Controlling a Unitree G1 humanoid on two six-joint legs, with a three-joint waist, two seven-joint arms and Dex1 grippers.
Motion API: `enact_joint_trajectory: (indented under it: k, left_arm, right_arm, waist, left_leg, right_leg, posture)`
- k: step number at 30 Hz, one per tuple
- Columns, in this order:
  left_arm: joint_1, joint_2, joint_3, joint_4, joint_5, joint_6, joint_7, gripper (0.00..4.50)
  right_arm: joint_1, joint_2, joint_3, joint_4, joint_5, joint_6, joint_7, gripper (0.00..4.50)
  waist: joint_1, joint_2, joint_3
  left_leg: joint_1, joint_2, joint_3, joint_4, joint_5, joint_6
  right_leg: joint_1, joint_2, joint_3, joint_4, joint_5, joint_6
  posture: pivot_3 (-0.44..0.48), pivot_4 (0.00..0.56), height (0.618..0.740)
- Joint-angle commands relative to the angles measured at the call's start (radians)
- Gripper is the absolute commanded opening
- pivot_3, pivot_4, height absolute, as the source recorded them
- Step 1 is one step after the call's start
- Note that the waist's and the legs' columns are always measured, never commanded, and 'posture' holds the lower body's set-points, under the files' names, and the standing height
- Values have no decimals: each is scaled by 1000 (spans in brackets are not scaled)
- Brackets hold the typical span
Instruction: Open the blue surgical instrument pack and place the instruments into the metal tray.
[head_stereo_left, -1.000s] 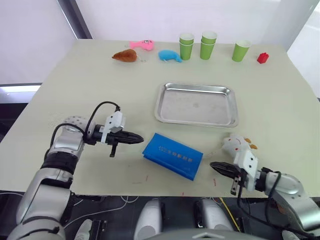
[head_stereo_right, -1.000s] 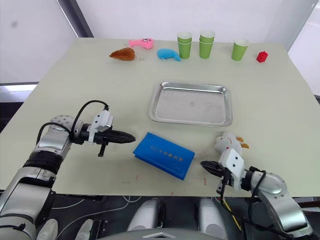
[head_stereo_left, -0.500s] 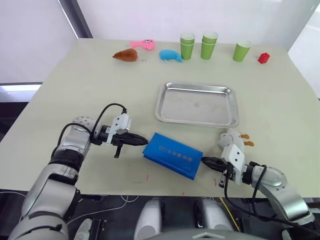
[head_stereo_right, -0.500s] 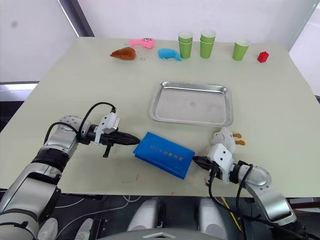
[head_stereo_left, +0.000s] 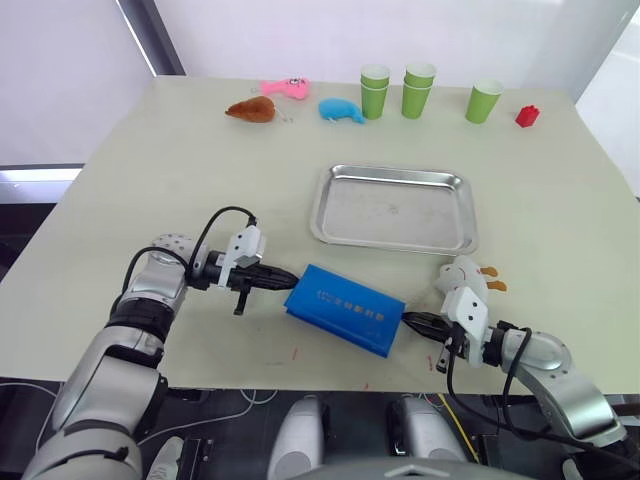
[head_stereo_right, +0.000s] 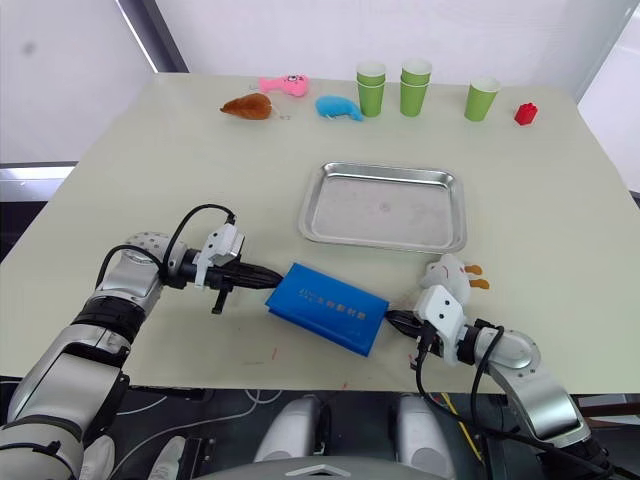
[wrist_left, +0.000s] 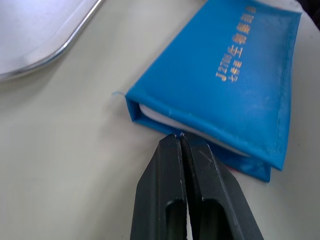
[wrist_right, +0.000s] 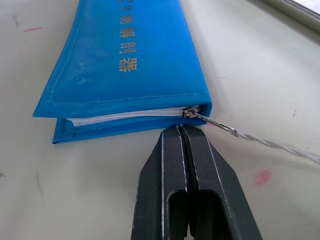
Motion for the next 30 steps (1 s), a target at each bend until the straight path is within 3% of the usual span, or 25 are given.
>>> enact_joint_trajectory:
  k: [1, 15, 30]
  left_arm:
    - [6, 3, -18, -64, -41, 13, -52, 131]
    - [79, -46, -10, -122, -13, 25, -52, 131]
    - [74, -259, 27, -124, 92, 52, -15, 131]
  right_arm:
    - [-15, 4, -2, -1, -1, -14, -4, 0]
    - [-44, -8, -65, 28, 20, -23, -6, 0]
    - [-46, -63, -197, 122, 37, -72, 15, 0]
  waist:
    - [0, 0, 0]
    - [7, 0, 0]
    - [29, 4, -2]
  left_leg:
    - [0, 0, 0, 0, 0, 0]
    - [0, 0, 0, 2, 0, 0]
    - [0, -2, 0, 3, 0, 0]
  right_leg:
    - [0, 0, 0, 0, 0, 0]
    - [1, 0, 0, 0, 0, 0]
    - [2, -1, 0, 0, 0, 0]
  posture:
    - [0, 150, 740]
    - [0, 150, 740]
    - [0, 150, 740]
